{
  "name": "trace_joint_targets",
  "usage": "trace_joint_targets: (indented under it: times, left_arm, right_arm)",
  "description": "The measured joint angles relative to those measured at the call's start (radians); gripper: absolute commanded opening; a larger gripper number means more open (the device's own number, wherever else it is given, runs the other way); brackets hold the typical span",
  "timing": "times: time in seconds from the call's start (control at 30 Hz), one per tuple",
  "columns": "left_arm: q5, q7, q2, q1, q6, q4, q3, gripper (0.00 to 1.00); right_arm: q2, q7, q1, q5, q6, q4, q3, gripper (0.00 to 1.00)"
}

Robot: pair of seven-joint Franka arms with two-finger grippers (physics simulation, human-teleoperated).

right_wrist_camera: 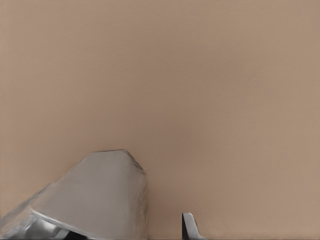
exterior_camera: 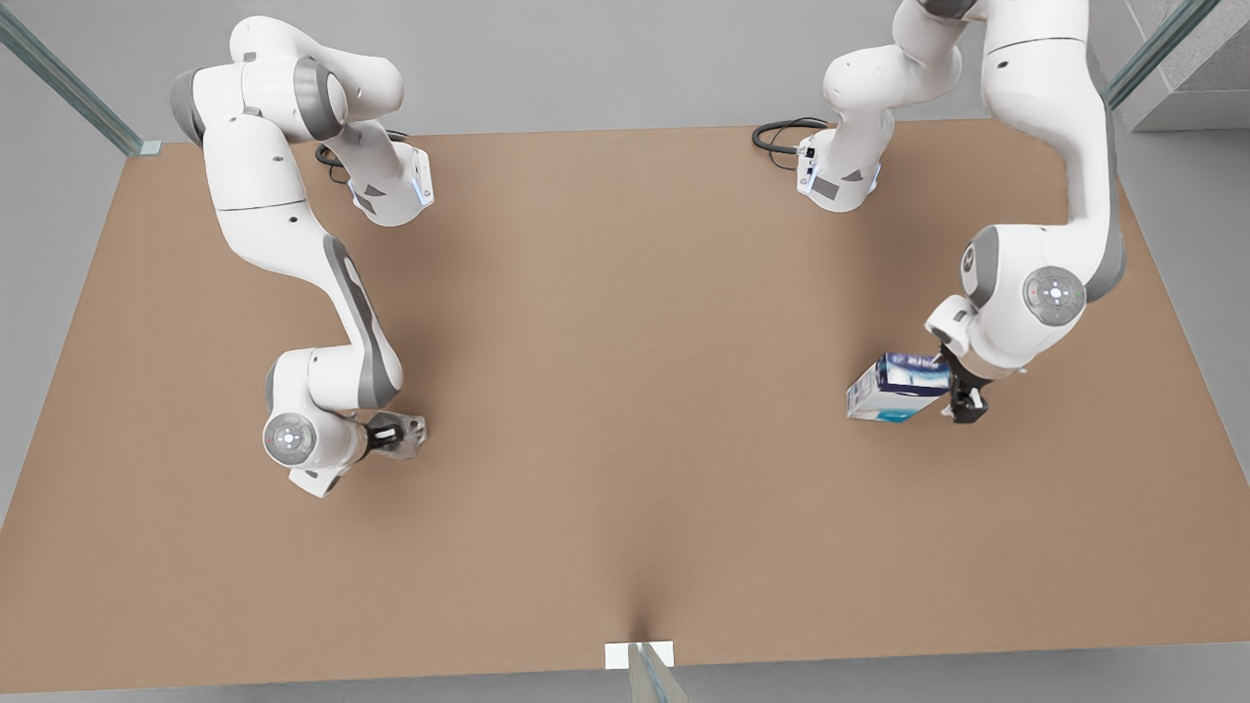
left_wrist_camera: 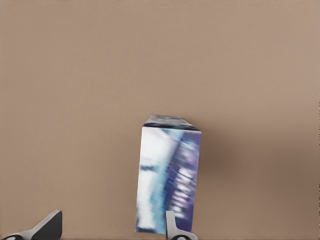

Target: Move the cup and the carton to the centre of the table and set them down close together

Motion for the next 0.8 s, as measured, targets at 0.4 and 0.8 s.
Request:
trace_joint_targets:
  times: [0.4,0.8]
  left_arm:
    - [0.008,0.003,-0.047,-0.011,0.075,-0.15,-0.001,1.0]
    - [0.008,0.002,-0.068,-0.009,0.141,-0.217,-0.029,1.0]
  right_arm:
    - [0.017,0.008,-0.005,0.001,0.009,0.009,0.002,0.21]
    - [-0.012,0.011,-0.019,0.003,-0.005,0.049,0.08,0.21]
